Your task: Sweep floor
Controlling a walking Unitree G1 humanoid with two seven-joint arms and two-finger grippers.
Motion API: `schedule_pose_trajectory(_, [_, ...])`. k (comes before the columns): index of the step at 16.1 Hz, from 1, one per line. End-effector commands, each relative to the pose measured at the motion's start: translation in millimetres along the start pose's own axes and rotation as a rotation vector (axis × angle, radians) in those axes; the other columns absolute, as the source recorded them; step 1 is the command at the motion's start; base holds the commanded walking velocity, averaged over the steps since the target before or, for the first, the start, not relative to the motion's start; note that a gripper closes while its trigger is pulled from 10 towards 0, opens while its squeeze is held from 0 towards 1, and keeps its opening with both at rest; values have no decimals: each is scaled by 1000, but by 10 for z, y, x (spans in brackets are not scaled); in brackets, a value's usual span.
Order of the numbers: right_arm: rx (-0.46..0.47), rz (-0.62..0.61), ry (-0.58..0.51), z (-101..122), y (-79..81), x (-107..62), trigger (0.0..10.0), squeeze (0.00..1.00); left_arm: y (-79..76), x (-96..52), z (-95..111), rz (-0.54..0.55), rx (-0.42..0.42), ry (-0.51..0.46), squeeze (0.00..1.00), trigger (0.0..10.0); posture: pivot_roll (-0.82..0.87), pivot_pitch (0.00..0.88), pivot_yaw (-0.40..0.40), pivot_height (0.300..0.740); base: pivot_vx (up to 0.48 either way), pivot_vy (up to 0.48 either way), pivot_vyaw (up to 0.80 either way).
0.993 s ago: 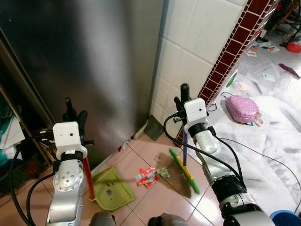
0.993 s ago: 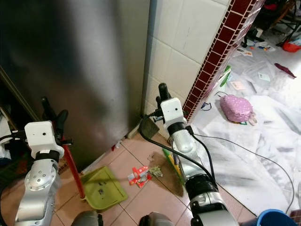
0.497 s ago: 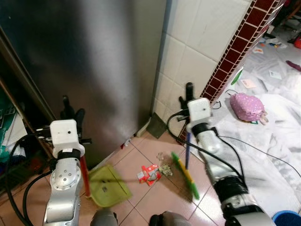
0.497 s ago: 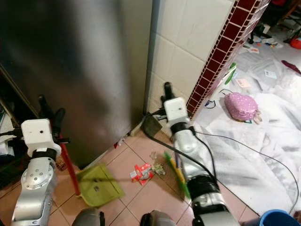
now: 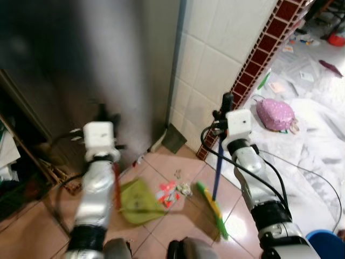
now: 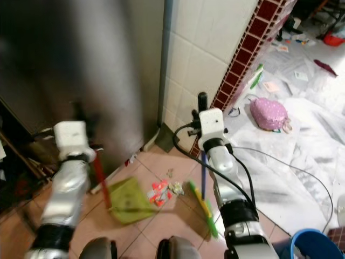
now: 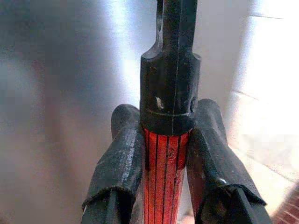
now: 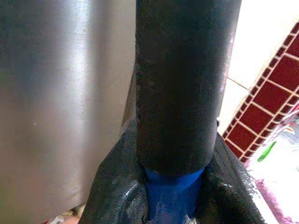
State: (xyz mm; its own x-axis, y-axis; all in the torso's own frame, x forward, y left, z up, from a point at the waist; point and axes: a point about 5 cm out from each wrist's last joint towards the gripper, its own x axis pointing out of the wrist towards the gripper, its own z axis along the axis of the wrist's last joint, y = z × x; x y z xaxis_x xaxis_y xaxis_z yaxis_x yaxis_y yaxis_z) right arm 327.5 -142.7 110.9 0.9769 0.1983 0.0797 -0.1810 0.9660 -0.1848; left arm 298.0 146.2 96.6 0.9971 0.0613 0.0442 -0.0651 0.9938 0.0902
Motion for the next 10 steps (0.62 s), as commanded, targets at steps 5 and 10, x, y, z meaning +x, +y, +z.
schedule_pose_trajectory(5, [16, 21, -58, 191, -50, 37, 10000, 0, -202, 56, -164, -100, 19, 68, 0, 10000, -49, 123, -125, 740, 0, 0, 0])
schedule_pose_trajectory(10, [294, 168, 25, 189, 136, 32, 10000, 0, -345, 40, -288, -175, -16, 142, 0, 10000, -53, 122, -128, 740, 0, 0, 0])
